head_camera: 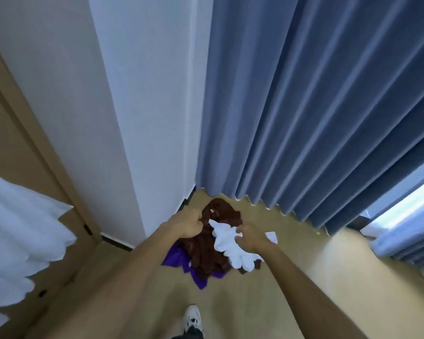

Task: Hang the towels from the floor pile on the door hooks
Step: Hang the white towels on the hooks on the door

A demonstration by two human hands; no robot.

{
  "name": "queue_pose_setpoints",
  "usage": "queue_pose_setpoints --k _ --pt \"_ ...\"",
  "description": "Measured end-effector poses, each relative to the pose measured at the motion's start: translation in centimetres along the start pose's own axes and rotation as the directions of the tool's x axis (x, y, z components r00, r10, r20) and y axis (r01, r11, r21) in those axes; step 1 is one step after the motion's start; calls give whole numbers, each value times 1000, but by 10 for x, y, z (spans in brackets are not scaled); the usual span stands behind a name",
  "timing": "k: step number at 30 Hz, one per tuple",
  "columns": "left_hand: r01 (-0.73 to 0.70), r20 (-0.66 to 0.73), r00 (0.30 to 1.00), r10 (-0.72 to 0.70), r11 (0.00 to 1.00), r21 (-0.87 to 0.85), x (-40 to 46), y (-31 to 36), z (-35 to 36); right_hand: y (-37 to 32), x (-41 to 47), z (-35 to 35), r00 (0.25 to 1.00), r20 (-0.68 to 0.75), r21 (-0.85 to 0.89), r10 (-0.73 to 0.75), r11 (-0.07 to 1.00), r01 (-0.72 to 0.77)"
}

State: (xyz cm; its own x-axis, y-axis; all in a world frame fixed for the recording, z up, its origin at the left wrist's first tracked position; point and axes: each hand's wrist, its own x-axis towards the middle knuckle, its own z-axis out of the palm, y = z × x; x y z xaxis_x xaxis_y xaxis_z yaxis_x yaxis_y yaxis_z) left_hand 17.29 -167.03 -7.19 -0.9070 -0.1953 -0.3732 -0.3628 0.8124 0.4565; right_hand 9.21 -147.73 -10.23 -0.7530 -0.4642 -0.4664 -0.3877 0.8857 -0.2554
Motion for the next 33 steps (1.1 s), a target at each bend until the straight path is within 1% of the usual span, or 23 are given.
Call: queue_pose_setpoints --k 2,4,8,12,15,21,24,29,31,33 --pt "-22 40 999 23 999 -26 30 7 14 31 16 1 993 45 30 110 993 -111" --pt "-24 56 998 27 999 -48 60 13 27 59 34 2 978 100 61 180 981 -187" --pt "24 150 989 -16 998 -51 114 19 49 105 67 4 965 183 65 187 977 -202" --pt "55 223 974 -48 998 -22 162 31 64 135 93 1 944 214 88 250 958 -274" --pt "56 273 961 -54 998 0 189 45 73 156 112 -3 939 233 102 254 954 -283" --pt "134 334 934 -125 991 -5 239 65 94 205 166 -10 923 318 42 215 970 -240" --pt "224 334 921 -202 974 -30 257 68 108 225 206 -9 907 391 30 157 983 -183" --pt "411 315 877 -364 906 -96 281 65 142 252 280 5 885 465 72 13 996 -52" --pt "472 327 848 -417 875 -106 292 66 161 261 305 17 858 513 76 -28 997 -13" --pt "500 325 834 -446 861 -100 300 67 176 265 319 26 829 558 52 -39 999 11"
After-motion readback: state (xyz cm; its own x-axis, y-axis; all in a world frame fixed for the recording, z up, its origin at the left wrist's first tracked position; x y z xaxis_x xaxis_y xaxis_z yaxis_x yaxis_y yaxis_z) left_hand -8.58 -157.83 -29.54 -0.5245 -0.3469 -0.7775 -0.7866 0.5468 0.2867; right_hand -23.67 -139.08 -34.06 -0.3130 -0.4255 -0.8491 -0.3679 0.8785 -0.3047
